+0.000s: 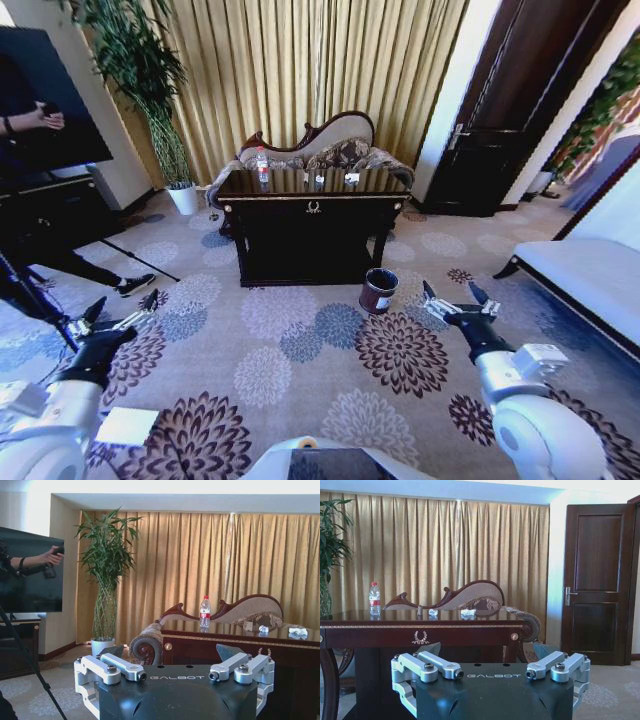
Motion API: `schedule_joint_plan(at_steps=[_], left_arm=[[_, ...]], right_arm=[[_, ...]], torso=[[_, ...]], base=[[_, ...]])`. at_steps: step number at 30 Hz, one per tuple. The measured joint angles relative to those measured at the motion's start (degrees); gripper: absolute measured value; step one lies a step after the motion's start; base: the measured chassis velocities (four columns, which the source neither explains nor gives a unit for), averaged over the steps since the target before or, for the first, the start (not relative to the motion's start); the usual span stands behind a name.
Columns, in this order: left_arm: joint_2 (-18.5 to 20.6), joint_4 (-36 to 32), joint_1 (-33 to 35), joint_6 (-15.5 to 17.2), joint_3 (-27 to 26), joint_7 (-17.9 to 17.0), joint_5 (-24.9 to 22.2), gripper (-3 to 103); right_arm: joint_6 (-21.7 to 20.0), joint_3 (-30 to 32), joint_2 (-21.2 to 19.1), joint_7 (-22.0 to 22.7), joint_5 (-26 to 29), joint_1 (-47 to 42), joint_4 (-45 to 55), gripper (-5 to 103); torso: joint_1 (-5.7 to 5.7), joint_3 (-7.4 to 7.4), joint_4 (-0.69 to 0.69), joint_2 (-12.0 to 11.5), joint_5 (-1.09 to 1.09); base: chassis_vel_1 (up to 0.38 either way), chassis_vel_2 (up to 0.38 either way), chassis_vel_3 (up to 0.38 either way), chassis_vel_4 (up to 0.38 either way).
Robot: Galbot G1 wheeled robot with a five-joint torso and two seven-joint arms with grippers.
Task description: Move to the front of the table and place the trash on the table into the trash bin.
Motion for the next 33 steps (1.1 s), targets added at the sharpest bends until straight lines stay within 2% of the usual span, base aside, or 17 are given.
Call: schedule_joint_plan(at_steps=[27,28,30,31,33], left_arm=[[0.0,0.0,-0.1,-0.2,0.2,-0.1,0.4,100],[-0.1,0.2,-0.4,-0.6,0.8,-0.6,1.1,100],[-0.5,1.6,-2.4,-2.8,3.6,-3.3,5.4,100],[-0.5,1.6,-2.4,-2.8,3.6,-3.3,5.4,100],[-1.0,3.1,-4.3,-5.0,6.5,-6.0,9.6,100]], right_arm=[[0.1,-0.3,-0.1,0.2,-0.1,0.1,0.0,100],[0.2,-0.6,-0.2,0.5,-0.3,0.1,-0.1,100],[1.9,-4.5,-1.7,3.9,-2.8,1.2,-1.1,100],[1.9,-4.5,-1.7,3.9,-2.8,1.2,-1.1,100],[3.8,-8.9,-3.4,7.8,-5.6,2.5,-2.2,100]], torso=[[0.00,0.00,0.00,0.0,0.00],[0.00,0.00,0.00,0.0,0.02],[0.00,0.00,-0.01,0.0,0.00],[0.00,0.00,-0.01,0.0,0.00],[0.00,0.00,0.01,0.0,0.00]], base=[[0.000,0.000,0.000,0.000],[0.000,0.000,0.000,0.000],[0.000,0.000,0.000,0.000],[0.000,0.000,0.000,0.000],[0.000,0.000,0.000,0.000]])
